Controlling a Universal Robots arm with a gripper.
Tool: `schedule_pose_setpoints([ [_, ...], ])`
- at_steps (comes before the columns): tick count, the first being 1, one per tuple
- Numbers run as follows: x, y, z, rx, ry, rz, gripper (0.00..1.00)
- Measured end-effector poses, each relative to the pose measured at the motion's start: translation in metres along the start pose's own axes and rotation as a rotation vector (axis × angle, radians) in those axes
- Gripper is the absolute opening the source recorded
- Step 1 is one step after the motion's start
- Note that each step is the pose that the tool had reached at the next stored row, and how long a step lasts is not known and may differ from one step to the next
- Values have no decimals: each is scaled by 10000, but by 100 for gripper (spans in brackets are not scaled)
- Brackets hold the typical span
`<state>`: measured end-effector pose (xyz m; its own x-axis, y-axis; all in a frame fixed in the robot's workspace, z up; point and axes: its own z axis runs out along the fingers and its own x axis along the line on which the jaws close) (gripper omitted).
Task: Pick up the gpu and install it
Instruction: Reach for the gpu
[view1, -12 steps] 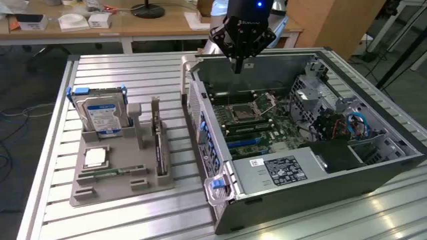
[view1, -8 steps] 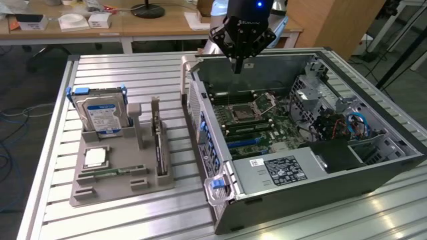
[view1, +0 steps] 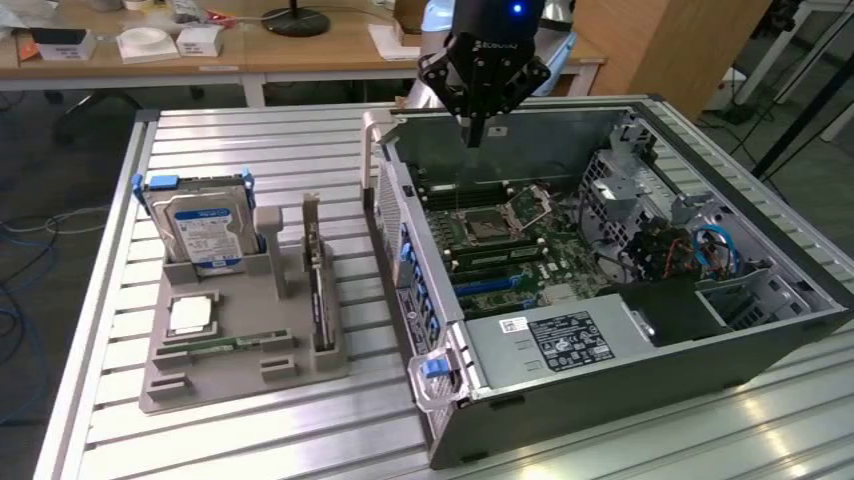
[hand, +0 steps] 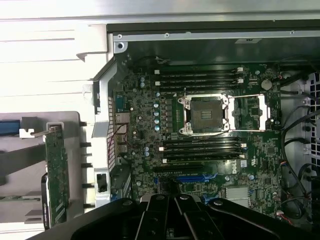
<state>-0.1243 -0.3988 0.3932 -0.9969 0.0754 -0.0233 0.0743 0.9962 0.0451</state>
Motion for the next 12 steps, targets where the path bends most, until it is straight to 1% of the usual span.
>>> schedule_pose_setpoints([
  [3, 25, -3, -1, 1, 0, -1, 11],
  [12, 148, -11, 1, -1, -1, -1, 11],
])
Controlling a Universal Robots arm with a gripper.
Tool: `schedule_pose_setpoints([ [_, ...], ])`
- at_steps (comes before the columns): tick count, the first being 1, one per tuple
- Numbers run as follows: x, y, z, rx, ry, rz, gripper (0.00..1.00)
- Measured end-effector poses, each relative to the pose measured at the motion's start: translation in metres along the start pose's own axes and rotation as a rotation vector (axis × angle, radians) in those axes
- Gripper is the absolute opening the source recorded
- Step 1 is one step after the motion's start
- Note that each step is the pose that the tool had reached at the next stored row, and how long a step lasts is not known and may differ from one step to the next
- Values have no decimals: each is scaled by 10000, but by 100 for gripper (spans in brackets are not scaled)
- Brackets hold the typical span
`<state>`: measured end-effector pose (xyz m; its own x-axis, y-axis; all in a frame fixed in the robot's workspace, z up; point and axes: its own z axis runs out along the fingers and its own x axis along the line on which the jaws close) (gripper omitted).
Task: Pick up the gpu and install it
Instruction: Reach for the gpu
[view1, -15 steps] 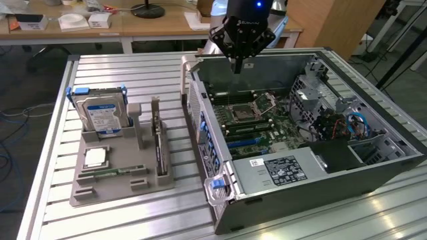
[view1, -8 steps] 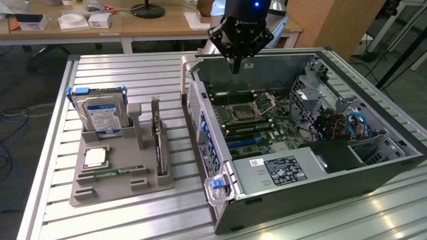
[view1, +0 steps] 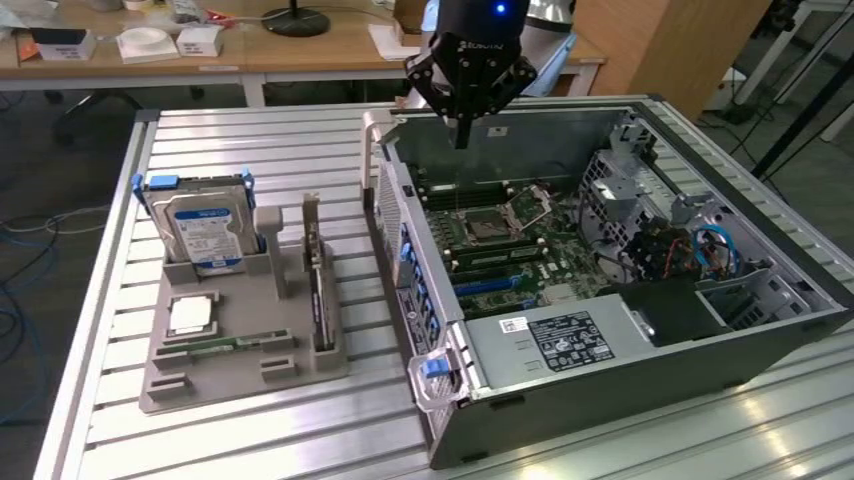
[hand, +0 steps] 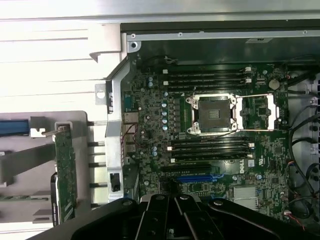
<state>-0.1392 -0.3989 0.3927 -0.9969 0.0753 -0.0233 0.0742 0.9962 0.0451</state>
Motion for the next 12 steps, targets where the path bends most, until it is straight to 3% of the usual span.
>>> schedule_pose_setpoints([
  [12, 147, -12, 1, 0, 1, -1, 11],
])
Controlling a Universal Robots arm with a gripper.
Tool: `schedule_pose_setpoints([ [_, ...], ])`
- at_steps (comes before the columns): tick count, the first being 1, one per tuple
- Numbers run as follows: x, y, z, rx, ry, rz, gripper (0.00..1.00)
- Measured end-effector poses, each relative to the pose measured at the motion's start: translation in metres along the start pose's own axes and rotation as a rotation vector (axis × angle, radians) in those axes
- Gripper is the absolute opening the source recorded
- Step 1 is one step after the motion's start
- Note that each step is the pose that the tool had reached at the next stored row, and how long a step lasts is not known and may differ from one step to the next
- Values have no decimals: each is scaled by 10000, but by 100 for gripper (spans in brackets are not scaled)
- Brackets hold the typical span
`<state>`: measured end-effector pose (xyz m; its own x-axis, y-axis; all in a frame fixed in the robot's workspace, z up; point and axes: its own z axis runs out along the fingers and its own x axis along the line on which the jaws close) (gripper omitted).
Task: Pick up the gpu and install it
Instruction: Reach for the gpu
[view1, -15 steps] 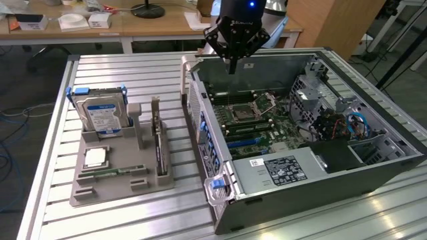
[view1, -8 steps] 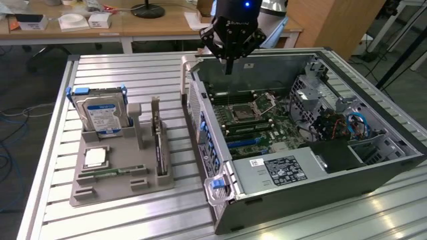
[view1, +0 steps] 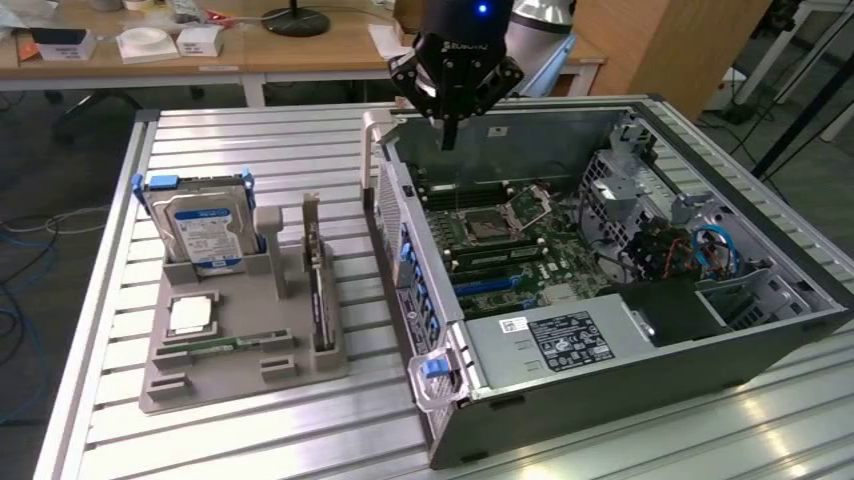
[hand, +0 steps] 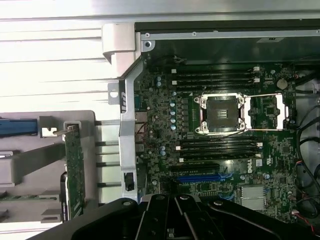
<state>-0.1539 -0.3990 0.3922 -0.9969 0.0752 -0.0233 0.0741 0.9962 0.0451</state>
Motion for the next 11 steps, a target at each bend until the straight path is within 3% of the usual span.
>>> schedule_pose_setpoints([
  [11, 133, -14, 1, 0, 0, 1, 11],
])
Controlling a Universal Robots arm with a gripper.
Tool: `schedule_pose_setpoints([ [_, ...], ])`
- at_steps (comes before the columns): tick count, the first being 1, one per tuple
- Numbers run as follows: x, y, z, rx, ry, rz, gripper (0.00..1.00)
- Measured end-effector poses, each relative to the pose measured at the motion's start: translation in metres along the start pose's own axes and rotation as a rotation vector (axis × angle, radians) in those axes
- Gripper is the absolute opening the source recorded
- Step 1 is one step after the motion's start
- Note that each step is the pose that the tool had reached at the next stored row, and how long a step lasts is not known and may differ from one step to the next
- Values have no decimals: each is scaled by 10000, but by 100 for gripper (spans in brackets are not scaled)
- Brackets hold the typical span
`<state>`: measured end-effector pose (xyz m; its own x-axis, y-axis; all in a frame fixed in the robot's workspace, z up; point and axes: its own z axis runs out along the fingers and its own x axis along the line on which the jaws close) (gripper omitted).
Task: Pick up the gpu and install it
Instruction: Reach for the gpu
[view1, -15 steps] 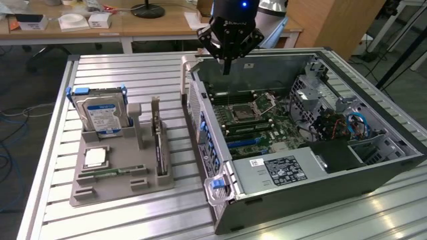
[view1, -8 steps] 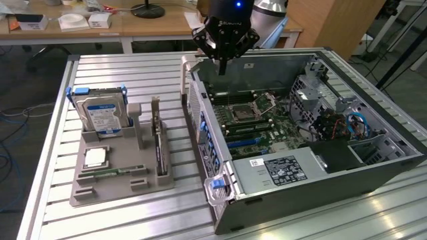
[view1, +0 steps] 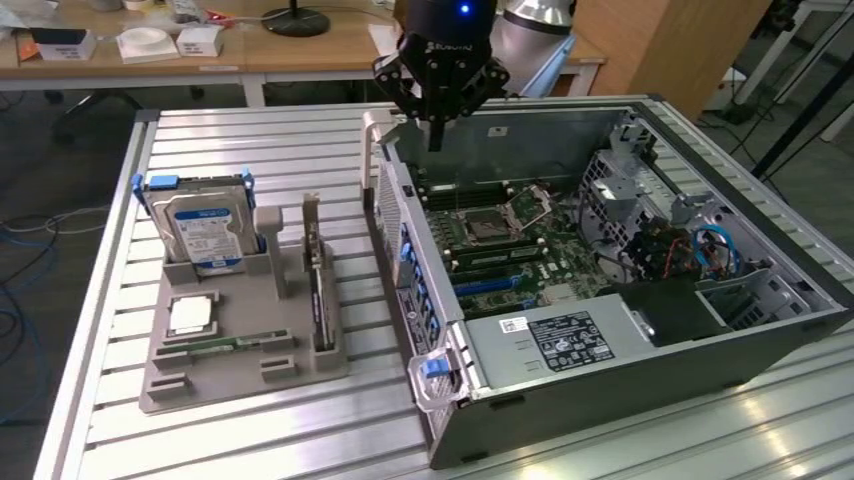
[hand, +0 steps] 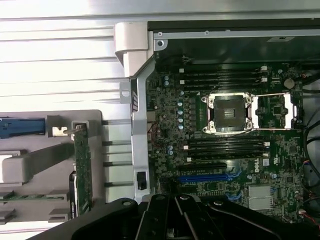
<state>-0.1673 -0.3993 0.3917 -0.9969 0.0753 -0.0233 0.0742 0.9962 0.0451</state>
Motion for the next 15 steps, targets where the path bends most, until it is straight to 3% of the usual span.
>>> schedule_pose_setpoints([
  [15, 203, -24, 1, 0, 0, 0, 11],
])
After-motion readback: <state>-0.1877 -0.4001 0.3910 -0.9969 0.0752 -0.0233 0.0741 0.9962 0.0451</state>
